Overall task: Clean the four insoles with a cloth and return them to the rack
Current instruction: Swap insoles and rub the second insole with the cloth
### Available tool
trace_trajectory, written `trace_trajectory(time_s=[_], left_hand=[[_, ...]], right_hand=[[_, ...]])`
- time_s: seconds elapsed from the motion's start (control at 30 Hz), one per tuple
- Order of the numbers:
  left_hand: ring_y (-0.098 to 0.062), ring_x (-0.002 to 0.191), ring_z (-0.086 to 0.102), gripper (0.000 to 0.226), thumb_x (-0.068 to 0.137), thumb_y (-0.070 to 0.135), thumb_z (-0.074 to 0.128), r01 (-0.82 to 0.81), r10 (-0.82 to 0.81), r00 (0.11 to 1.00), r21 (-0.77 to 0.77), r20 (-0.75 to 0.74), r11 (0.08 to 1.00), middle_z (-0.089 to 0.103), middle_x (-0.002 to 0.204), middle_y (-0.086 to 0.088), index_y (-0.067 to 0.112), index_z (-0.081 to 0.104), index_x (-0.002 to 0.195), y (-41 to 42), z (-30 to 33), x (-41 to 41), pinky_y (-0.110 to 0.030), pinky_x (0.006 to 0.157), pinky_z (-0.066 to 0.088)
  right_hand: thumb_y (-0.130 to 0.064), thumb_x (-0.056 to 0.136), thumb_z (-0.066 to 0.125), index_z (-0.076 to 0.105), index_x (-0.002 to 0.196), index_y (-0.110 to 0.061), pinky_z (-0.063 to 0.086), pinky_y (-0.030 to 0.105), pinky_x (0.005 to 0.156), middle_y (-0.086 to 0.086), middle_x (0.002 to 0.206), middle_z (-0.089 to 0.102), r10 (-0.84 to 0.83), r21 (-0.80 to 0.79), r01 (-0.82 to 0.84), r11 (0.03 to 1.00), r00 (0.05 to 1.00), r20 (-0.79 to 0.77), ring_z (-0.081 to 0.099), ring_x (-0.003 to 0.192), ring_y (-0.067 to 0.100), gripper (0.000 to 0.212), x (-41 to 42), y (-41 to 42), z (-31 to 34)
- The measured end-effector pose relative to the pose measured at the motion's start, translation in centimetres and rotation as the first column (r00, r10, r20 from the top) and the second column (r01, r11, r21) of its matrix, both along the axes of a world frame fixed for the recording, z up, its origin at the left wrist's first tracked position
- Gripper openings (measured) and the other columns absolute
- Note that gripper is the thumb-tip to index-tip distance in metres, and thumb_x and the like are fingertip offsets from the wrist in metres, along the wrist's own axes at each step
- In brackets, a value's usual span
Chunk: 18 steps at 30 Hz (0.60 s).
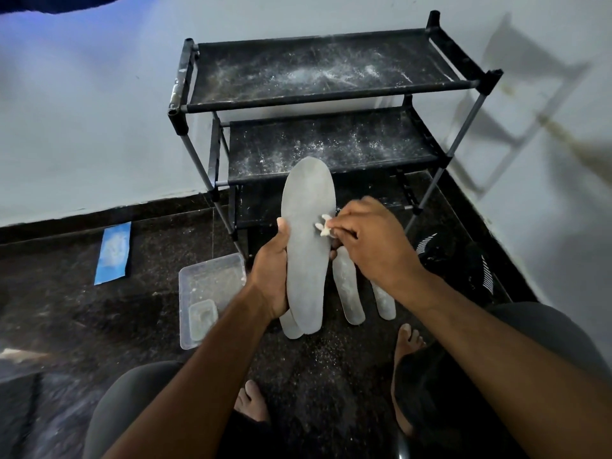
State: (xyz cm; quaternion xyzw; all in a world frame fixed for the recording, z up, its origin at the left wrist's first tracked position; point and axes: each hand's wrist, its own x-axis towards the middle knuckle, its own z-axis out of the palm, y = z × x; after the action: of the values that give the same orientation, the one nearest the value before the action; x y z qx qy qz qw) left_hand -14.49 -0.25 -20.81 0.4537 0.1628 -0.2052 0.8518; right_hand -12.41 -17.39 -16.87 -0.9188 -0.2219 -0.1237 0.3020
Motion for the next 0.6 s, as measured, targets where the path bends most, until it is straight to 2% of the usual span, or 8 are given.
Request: trace_trajectory(time_s=[0.1,0.17,0.23,0.3,0.37,0.43,0.53,0.6], left_hand=[[-0.024,0.088,0.073,0.068,0.104,0.060,0.032,0.028,-0.027,1.000,0.041,-0.013,0.999,0.075,0.109,-0.014,0.008,0.061,0.136,-0.6,0.0,-0.3,-0.036,0.072,0.061],[-0.024,0.090,0.071,0.067,0.103,0.061,0.034,0.034,-0.032,0.999,0.060,-0.028,0.998,0.074,0.110,-0.013,0.010,0.064,0.134,-0.5,0.0,-0.3,-0.039,0.078,0.060],[-0.024,0.089,0.070,0.065,0.103,0.060,0.035,0.046,-0.045,0.998,0.042,-0.033,0.998,0.073,0.109,-0.014,0.009,0.065,0.131,-0.4,0.1,-0.3,-0.039,0.079,0.059],[-0.024,0.086,0.073,0.065,0.105,0.057,0.034,0.057,-0.056,0.998,0.024,-0.032,0.998,0.074,0.108,-0.015,0.007,0.063,0.133,-0.5,0.6,-0.5,-0.036,0.072,0.062],[-0.024,0.087,0.074,0.066,0.106,0.055,0.033,0.062,-0.062,0.998,0.010,-0.030,0.998,0.074,0.108,-0.016,0.004,0.060,0.136,-0.9,0.8,-0.8,-0.035,0.072,0.062],[-0.025,0.093,0.072,0.066,0.106,0.055,0.034,0.039,-0.039,0.999,0.005,-0.029,0.999,0.072,0.112,-0.016,0.004,0.059,0.138,-1.1,0.7,-0.8,-0.038,0.081,0.060],[-0.026,0.096,0.069,0.066,0.105,0.058,0.035,0.034,-0.034,0.998,0.010,-0.046,0.999,0.071,0.116,-0.016,0.007,0.062,0.136,-0.7,0.5,-0.5,-0.042,0.089,0.055],[-0.024,0.088,0.071,0.065,0.105,0.057,0.034,0.061,-0.061,0.997,0.004,-0.048,0.998,0.073,0.109,-0.015,0.007,0.062,0.135,-0.6,0.7,-0.5,-0.037,0.078,0.061]], right_hand=[[-0.011,0.089,0.065,0.076,0.103,-0.017,0.048,0.032,0.084,-0.006,0.096,0.061,0.160,-0.186,-0.190,0.964,0.973,-0.164,0.048,0.093,0.009,0.019,-0.7,0.2,-0.6],[-0.010,0.090,0.065,0.076,0.101,-0.016,0.047,0.029,0.087,-0.008,0.096,0.060,0.279,-0.141,-0.321,0.937,0.926,-0.257,0.049,0.093,0.005,0.017,-1.2,0.4,-0.4],[-0.012,0.090,0.066,0.076,0.102,-0.016,0.046,0.024,0.085,-0.007,0.095,0.062,0.259,-0.069,-0.275,0.959,0.948,-0.188,0.048,0.092,0.004,0.016,-1.0,0.4,-0.1],[-0.014,0.090,0.066,0.077,0.099,-0.016,0.047,0.028,0.080,-0.006,0.092,0.064,0.112,-0.108,-0.116,0.987,0.993,-0.037,0.048,0.090,0.009,0.014,-0.2,0.1,-0.1],[-0.015,0.089,0.067,0.077,0.097,-0.017,0.049,0.035,0.077,-0.004,0.090,0.065,0.021,-0.190,-0.018,0.982,1.000,0.014,0.046,0.086,0.013,0.013,-0.2,0.0,-0.1],[-0.012,0.087,0.066,0.076,0.094,-0.017,0.047,0.038,0.079,-0.007,0.088,0.062,0.117,-0.271,-0.129,0.954,0.991,-0.059,0.041,0.085,0.010,0.013,-0.6,0.5,-0.4],[-0.013,0.086,0.069,0.075,0.086,-0.015,0.045,0.033,0.081,-0.013,0.082,0.057,0.269,-0.136,-0.309,0.941,0.931,-0.247,0.043,0.084,0.006,0.006,-1.5,1.0,-0.1],[-0.017,0.085,0.074,0.077,0.094,-0.016,0.045,0.025,0.079,-0.011,0.086,0.064,0.208,0.038,-0.205,0.978,0.946,-0.249,0.050,0.086,0.008,0.010,-1.0,0.6,0.4]])
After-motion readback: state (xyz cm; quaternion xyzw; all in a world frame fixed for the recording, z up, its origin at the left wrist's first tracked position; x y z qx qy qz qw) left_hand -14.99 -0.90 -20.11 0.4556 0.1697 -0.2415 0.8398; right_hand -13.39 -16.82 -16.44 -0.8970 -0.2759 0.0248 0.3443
